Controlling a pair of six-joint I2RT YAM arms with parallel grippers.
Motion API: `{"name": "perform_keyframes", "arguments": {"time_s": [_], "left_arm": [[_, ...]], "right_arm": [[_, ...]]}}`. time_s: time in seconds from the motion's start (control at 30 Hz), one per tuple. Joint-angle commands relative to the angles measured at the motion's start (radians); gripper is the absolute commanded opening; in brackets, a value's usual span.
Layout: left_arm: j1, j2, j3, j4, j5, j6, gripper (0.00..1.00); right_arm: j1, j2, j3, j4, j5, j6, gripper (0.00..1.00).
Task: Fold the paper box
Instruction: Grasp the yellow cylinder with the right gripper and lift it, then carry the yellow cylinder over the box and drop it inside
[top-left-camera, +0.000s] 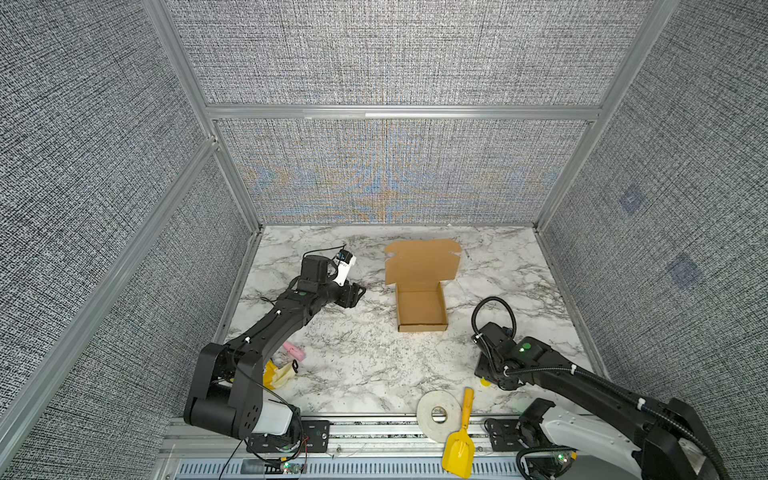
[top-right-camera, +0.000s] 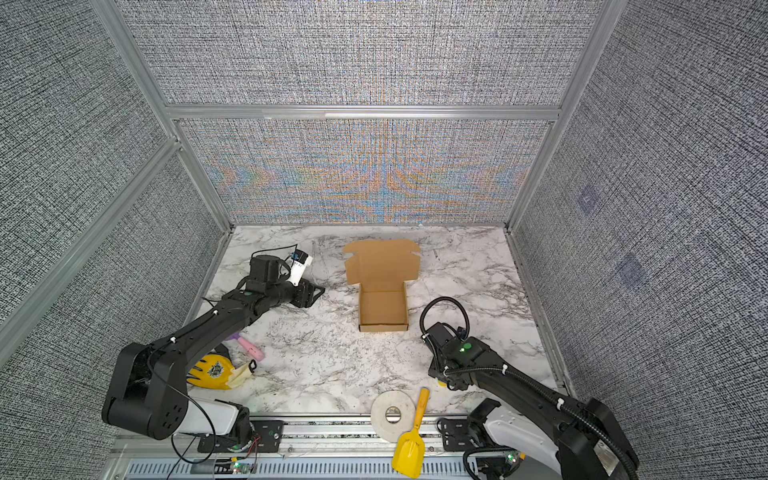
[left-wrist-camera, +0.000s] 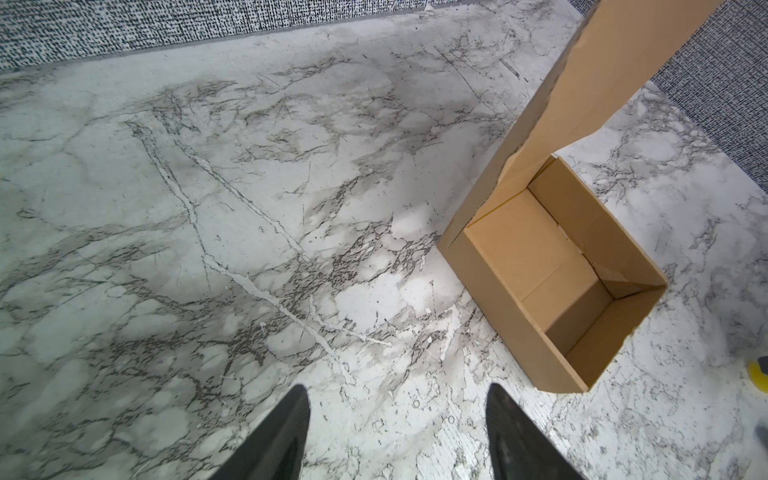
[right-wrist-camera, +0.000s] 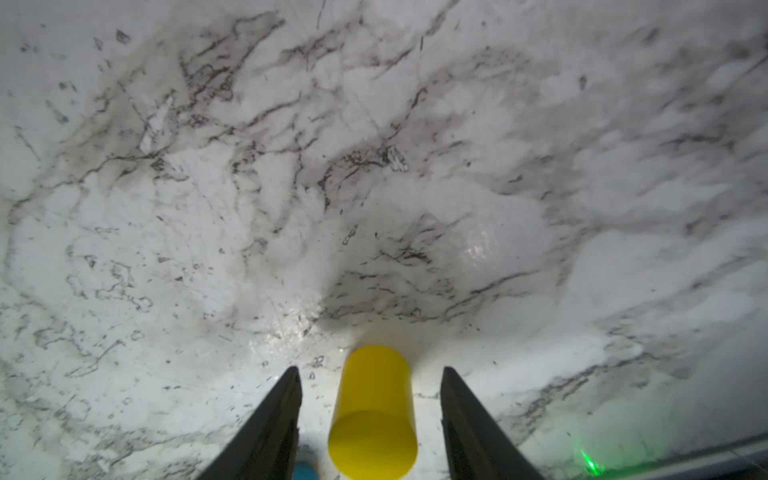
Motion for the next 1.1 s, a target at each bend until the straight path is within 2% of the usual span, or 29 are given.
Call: {"name": "perform_keyframes", "arguments": {"time_s": [0.0, 0.1, 0.3, 0.6, 0.7, 0.8, 0.97, 1.07], "left_arm": [[0.000, 0.000, 0.007, -0.001, 0.010, 0.001, 0.69], [0.001, -0.001, -0.004, 0.016, 0.003, 0.010, 0.69], [0.001, -0.002, -0.002, 0.010, 0.007, 0.010, 0.69], [0.001, 0.000, -0.007, 0.020, 0.003, 0.010, 0.69], [0.001, -0.003, 0.004, 0.001, 0.008, 0.006, 0.69], [0.003, -0.002, -0.006, 0.013, 0.006, 0.015, 0.69], [0.003, 0.003, 0.008, 0.000, 0.011, 0.006, 0.69], [0.004, 0.001, -0.003, 0.014, 0.011, 0.012, 0.70]], "right_arm": [[0.000, 0.022, -0.005, 0.018, -0.021, 0.025, 0.55], [0.000, 0.039, -0.019, 0.038, -0.032, 0.021, 0.53], [0.001, 0.030, -0.020, 0.062, -0.042, 0.025, 0.38], [0.000, 0.082, 0.043, 0.052, -0.019, -0.013, 0.32], [0.001, 0.103, 0.106, 0.025, 0.009, -0.019, 0.32], [-0.002, 0.140, 0.187, 0.030, 0.030, -0.089, 0.32], [-0.005, 0.271, 0.393, 0.007, 0.077, -0.187, 0.33], [-0.004, 0.360, 0.503, 0.064, 0.066, -0.245, 0.33]]}}
